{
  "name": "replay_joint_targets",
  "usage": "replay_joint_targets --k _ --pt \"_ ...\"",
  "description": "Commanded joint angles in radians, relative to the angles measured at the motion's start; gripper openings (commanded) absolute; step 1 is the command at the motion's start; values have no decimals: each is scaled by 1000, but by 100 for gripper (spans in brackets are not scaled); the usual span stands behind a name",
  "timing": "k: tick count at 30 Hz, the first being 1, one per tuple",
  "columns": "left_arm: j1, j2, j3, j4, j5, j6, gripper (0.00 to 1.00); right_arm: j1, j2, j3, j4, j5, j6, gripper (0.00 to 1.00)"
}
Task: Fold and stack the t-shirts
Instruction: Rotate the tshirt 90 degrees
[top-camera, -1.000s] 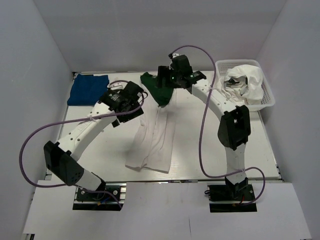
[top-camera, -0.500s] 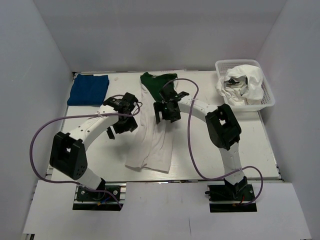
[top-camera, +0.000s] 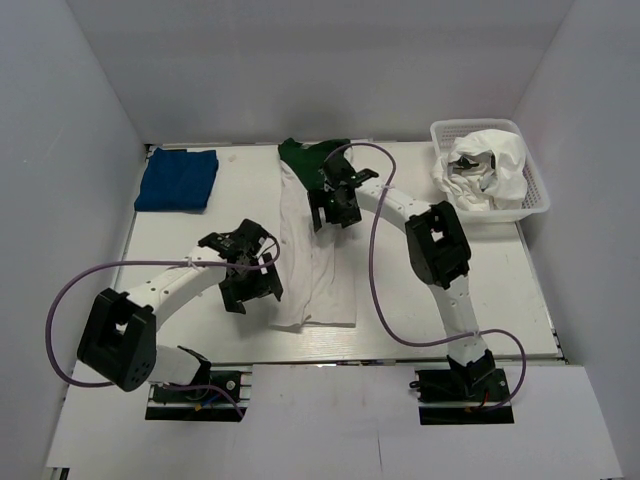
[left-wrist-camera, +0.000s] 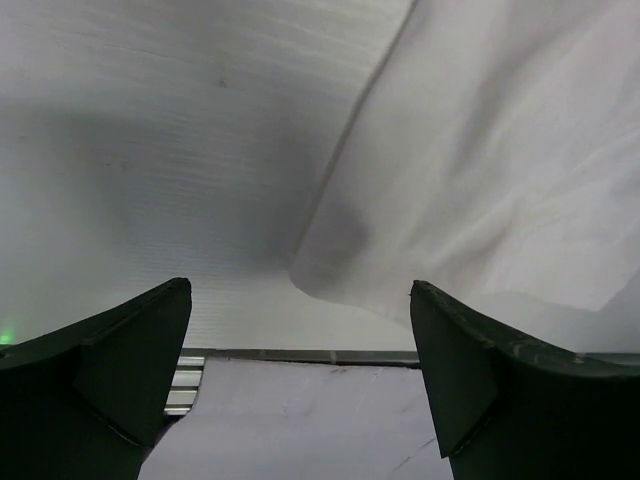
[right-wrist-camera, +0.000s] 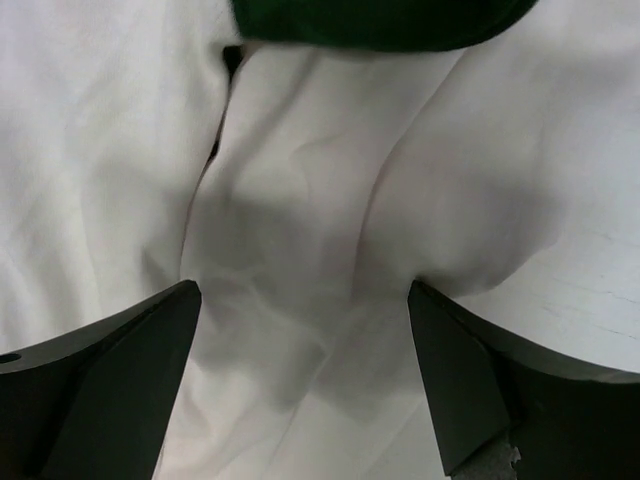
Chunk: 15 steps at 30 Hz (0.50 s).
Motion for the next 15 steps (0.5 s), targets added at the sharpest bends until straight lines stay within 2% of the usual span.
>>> replay_joint_targets --k 1,2,4,5,6,7,11,12,15 --pt "-7 -24 -39 97 99 52 100 19 -138 -27 27 -151 -107 90" --pt "-7 -37 -50 109 99 52 100 16 -206 -112 44 -174 -107 90" --pt "-7 -49 -68 151 111 62 100 19 -320 -182 149 -257 -76 90" --pt "-16 -49 -78 151 111 63 100 20 -410 -332 180 -292 -70 90" --pt "-16 -49 -78 165 121 63 100 20 -451 -383 261 -309 -62 90" --pt "-16 -49 -87 165 121 63 100 19 -550 -464 269 -350 -23 90" --pt "-16 -40 -105 175 130 63 97 20 -661 -642 182 -384 13 90" --pt "-16 -40 -105 192 145 72 97 19 -673 -732 142 -398 25 90" --pt "-16 -29 -160 205 180 108 92 29 -761 -861 107 -469 74 90"
